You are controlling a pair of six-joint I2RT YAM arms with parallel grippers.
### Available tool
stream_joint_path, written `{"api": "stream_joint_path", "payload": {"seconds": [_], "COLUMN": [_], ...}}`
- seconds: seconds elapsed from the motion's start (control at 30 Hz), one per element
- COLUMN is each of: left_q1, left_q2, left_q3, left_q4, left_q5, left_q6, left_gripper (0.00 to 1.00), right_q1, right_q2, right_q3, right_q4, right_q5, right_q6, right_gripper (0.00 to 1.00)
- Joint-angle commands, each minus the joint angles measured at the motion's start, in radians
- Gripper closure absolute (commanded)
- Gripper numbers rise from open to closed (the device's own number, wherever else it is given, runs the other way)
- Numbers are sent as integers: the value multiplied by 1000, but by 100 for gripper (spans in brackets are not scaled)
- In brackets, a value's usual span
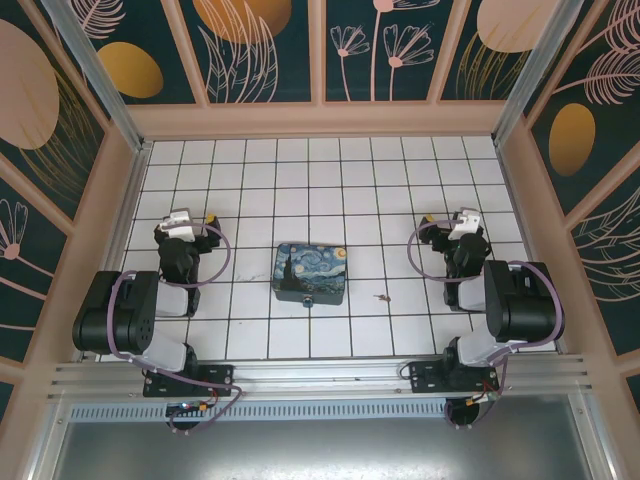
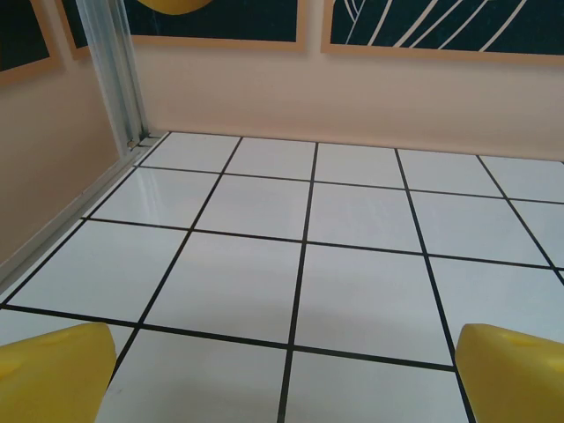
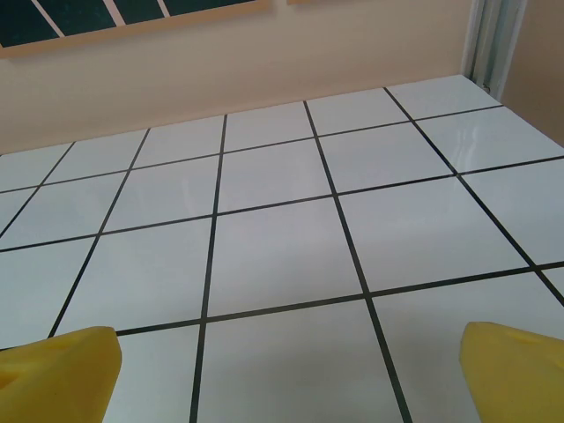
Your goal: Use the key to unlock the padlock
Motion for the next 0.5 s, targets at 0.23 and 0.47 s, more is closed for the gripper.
{"api": "stream_joint_path", "payload": {"seconds": [0.23, 0.47], "left_q1": [8, 7], "left_q2": [-2, 1], "left_q3": [14, 21], "left_q4": [34, 24], "left_q5": [15, 15], "left_q6": [-2, -3], "left_gripper": [1, 1], "right_q1": [3, -2], "right_q2": [-3, -3], "right_q3": [10, 11], "right_q4": [46, 43], "right_q5": [-9, -20], "right_q6": [-18, -14], "right_gripper": [1, 1]}}
